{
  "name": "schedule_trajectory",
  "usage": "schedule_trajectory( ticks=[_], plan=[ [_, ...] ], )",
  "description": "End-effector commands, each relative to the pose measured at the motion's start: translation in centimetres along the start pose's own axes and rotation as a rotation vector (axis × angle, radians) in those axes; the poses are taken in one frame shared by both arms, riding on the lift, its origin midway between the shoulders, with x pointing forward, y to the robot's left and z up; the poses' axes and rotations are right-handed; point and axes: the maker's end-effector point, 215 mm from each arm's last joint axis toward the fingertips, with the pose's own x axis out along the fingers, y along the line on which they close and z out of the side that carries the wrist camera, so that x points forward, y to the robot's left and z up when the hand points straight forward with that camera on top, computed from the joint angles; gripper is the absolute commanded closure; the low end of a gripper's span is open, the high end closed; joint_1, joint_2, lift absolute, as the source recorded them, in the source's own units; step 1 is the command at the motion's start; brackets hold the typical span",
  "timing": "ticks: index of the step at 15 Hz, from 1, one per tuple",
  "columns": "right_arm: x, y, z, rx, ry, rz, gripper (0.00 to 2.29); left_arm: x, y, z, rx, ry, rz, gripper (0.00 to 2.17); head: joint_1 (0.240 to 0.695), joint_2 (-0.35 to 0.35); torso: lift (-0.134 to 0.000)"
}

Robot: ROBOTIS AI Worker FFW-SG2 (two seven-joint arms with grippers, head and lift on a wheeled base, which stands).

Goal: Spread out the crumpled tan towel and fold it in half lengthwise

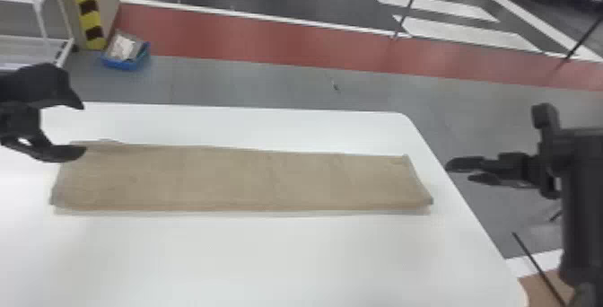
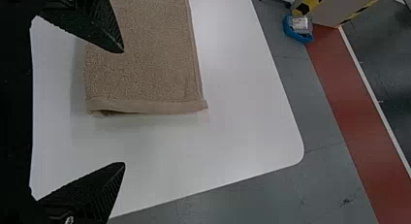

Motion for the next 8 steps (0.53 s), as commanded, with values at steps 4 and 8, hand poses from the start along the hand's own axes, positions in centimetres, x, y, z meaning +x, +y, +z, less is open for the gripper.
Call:
schedule_trajectory(
  ticks=[4,8],
  plan=[
    [0.14,0.05,-0.19,0.005,0.002,0.003,0.05,-0.25,-0.39,-0.51,-0.008,0.004,0.001,0.31,0.695,-0.311,-0.124],
    [0.10,-0.22,-0.67,0.015,0.007,0.001,0.05,-0.33,-0.49,-0.84,-0.013,0.007,0.001,0.31,0.695,-0.309,-0.124]
  ],
)
